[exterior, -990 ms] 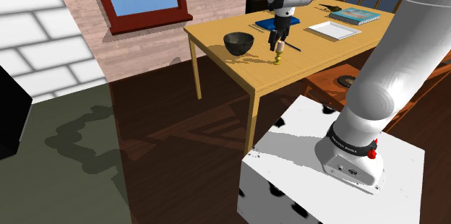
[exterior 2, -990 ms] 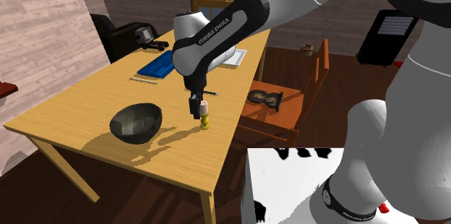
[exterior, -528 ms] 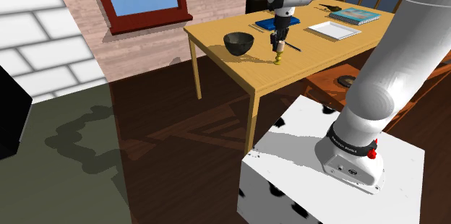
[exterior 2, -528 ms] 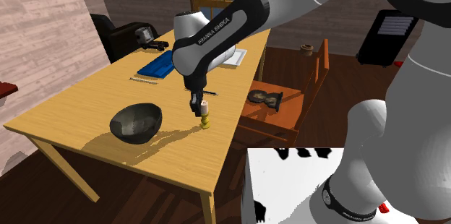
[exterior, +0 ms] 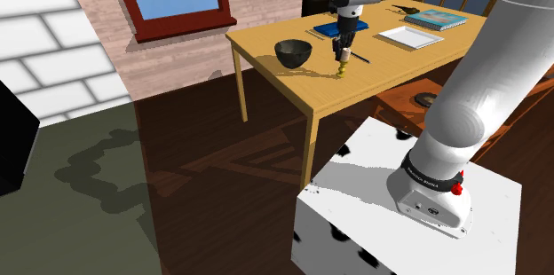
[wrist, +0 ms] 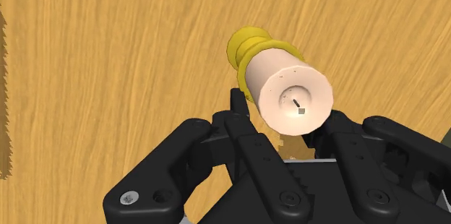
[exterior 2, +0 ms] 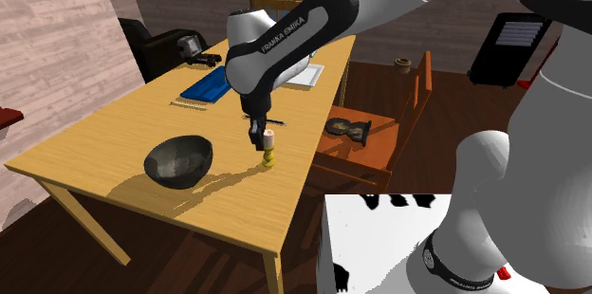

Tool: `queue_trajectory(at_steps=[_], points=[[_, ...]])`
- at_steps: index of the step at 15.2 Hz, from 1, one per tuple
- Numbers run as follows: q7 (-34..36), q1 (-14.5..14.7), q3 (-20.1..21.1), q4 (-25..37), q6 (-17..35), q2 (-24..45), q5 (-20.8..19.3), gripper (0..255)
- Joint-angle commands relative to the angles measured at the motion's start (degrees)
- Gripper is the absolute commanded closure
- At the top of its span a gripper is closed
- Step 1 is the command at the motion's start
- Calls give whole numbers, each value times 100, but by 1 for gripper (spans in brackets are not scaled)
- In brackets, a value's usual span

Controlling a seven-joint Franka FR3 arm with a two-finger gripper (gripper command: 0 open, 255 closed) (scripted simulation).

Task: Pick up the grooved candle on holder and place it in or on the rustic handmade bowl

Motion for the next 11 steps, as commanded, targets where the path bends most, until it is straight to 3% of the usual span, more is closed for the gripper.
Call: queue_trajectory(at_steps=[1, 11], points=[[22, 0, -2, 77, -143, -69, -34, 255], [149, 12, 15, 490, -898, -438, -197, 255]])
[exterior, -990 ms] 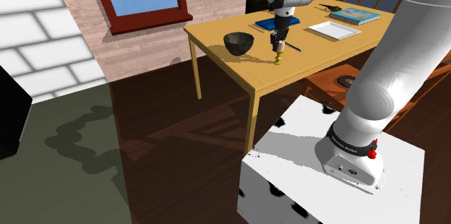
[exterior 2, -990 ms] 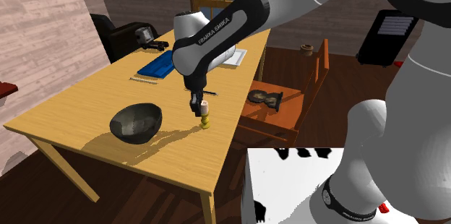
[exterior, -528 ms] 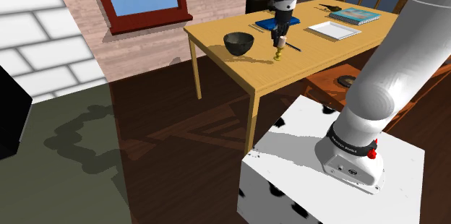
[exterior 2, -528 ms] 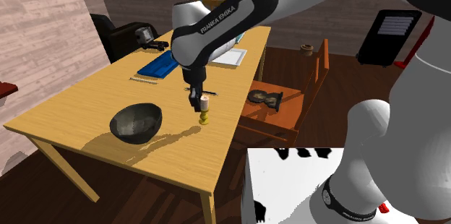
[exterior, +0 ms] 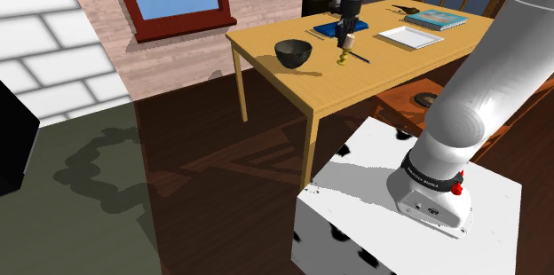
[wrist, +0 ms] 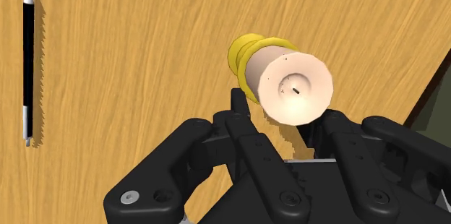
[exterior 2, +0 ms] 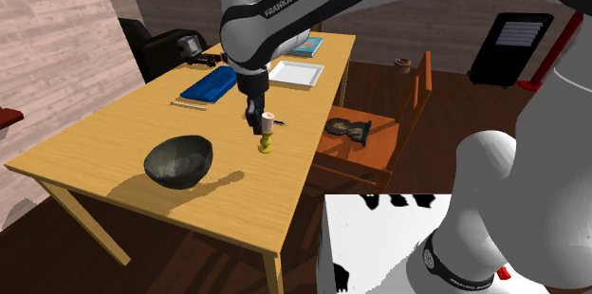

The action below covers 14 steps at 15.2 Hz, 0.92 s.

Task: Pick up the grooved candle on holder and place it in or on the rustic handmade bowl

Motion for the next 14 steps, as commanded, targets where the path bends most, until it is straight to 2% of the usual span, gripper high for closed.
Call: queue_trajectory(at_steps=[1, 14], points=[[28, 3, 7, 78, -158, -82, -33, 255], [112, 17, 45, 813, -1145, -352, -127, 255]])
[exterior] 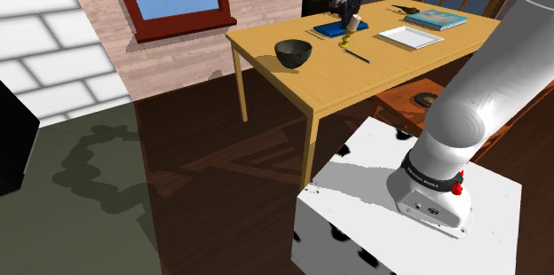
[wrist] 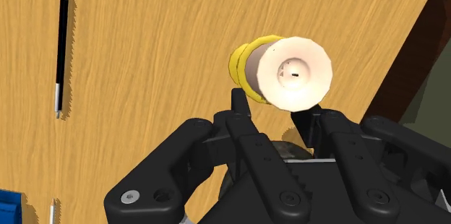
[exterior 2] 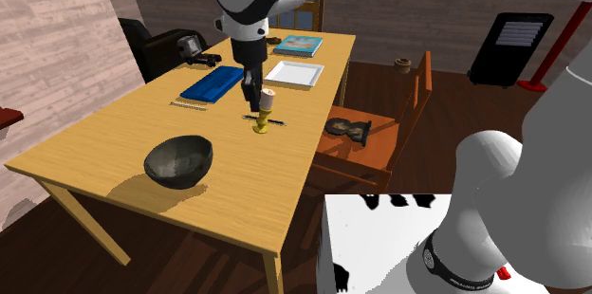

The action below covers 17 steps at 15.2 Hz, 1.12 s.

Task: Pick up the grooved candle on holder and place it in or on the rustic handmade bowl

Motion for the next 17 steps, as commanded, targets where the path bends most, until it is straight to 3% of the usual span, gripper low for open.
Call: queue_trajectory(at_steps=[1, 5, 7, 17], points=[[4, 1, 3, 150, -164, -13, -4, 255], [14, 6, 12, 403, -447, -45, -12, 255], [107, 83, 73, 820, -533, 308, 120, 255], [542, 247, 342, 3580, -1347, 2341, 738, 255]])
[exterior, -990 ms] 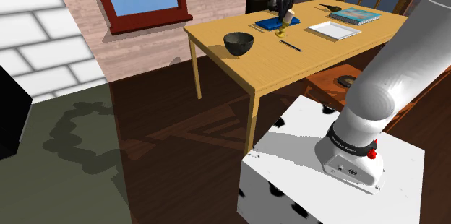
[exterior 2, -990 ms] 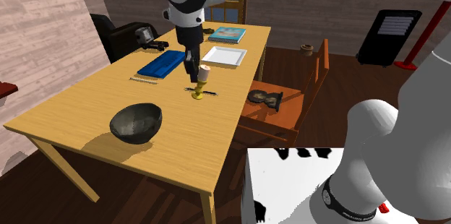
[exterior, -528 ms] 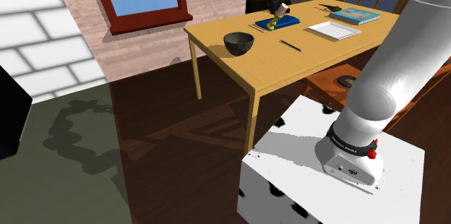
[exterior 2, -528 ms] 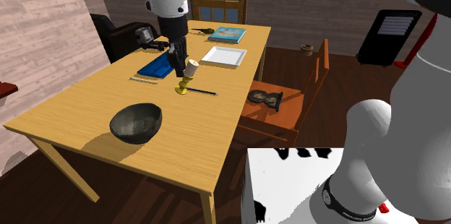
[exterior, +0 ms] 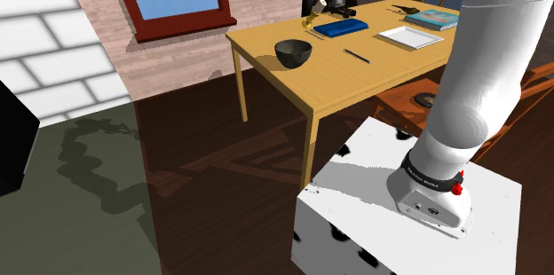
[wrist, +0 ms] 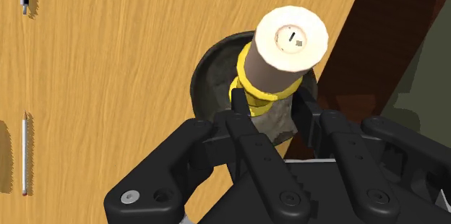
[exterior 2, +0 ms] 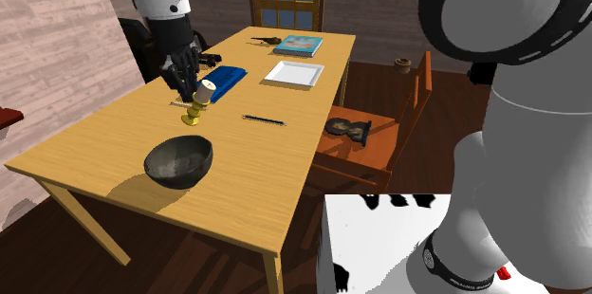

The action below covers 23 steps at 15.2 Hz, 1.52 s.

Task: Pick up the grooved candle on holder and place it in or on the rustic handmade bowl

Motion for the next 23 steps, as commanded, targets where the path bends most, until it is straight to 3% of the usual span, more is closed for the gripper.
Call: queue_trajectory(at_steps=[1, 4, 5, 6, 13, 23], points=[[86, -11, 48, 658, -236, 440, 110, 255], [245, -92, 136, 2024, -752, 1300, 299, 255], [309, -146, 172, 2619, -988, 1657, 368, 255], [409, -259, 229, 3612, -1397, 2234, 470, 255], [360, -94, 209, 2444, -599, 1874, 397, 255], [311, 23, 206, 1414, 271, 1721, 379, 255]])
